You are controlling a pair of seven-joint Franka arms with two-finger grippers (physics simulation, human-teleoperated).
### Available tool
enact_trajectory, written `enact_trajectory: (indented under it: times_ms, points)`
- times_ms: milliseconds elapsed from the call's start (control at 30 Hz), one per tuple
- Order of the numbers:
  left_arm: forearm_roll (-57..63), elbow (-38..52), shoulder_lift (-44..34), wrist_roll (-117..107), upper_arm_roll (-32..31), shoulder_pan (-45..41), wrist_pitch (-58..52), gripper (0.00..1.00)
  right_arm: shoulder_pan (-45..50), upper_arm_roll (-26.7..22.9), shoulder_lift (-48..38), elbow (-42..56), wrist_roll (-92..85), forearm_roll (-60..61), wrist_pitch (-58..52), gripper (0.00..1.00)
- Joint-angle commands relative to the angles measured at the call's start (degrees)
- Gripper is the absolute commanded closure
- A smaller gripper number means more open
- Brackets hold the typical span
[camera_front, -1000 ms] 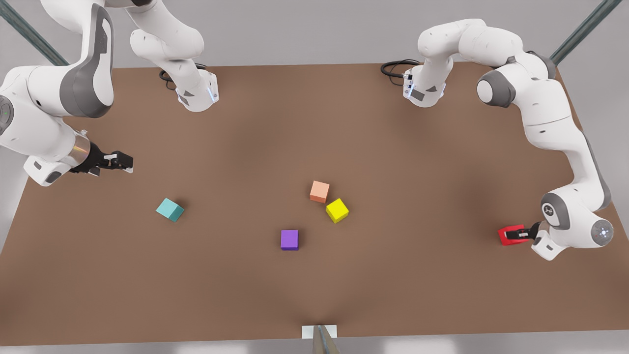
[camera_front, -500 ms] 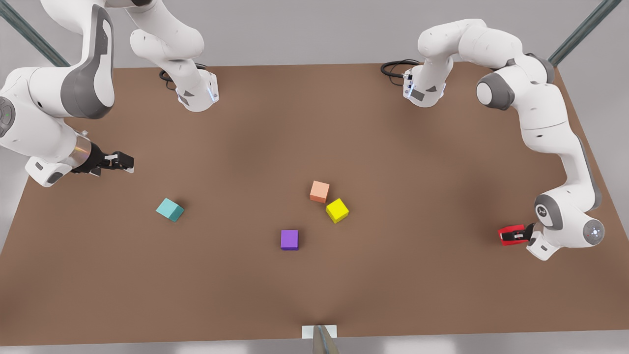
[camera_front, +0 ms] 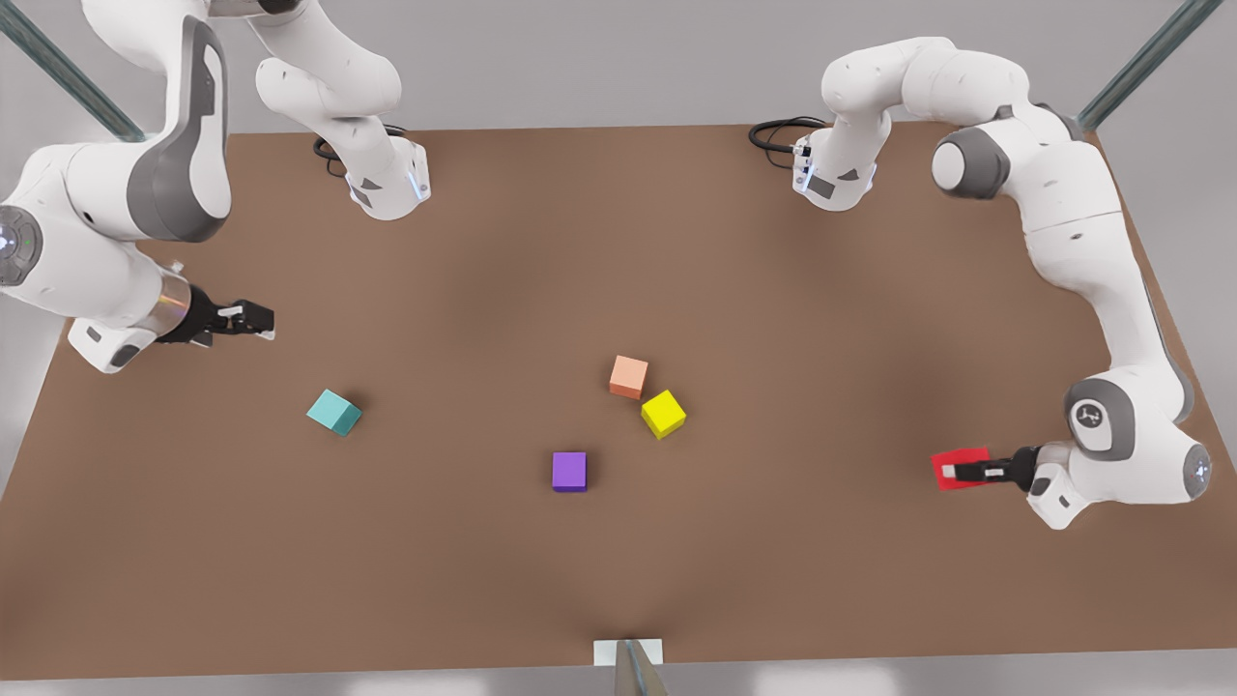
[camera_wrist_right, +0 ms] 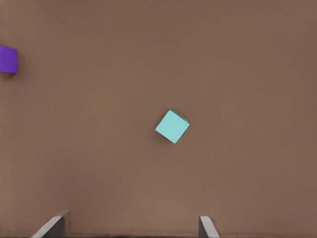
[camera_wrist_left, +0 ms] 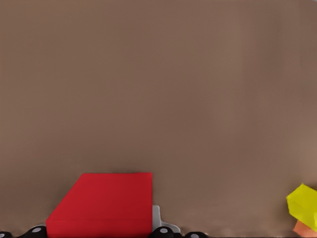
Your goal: Pick up red wooden cube and pass to hand red wooden cube and place in blue wooden cube
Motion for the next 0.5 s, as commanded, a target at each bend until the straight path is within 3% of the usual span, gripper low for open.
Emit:
enact_trajectory:
  times_ms: [0,67,167,233,400,467]
  points:
    - [-9.80,0.52,0.81,-12.17,-9.39,-1.36,-20.87,0.45,2.08,0.12,1.11,-0.04,-11.79,7.61,-4.75,0.00]
    - [-10.49,0.34,2.40,-12.00,-17.05,-3.47,-12.35,0.41,2.70,0.03,3.30,-0.13,-12.31,17.27,-6.42,0.00]
    - [-24.20,0.08,4.68,-12.43,-17.15,-8.49,-5.48,0.41,2.18,0.03,12.18,0.58,-16.18,34.60,-6.33,0.00]
    - [-30.44,0.16,5.74,-12.26,-17.15,-11.39,1.81,0.41,2.35,-0.05,16.05,1.63,-21.62,39.79,-5.45,0.00]
    - [-43.18,0.16,8.37,-10.24,-17.32,-19.74,25.27,0.41,2.70,0.03,26.69,5.23,-53.95,53.58,-5.28,0.00]
    - [-47.15,0.25,8.73,-10.15,-17.32,-20.71,27.22,0.41,2.97,0.03,28.35,6.37,-65.30,56.67,-5.28,0.00]
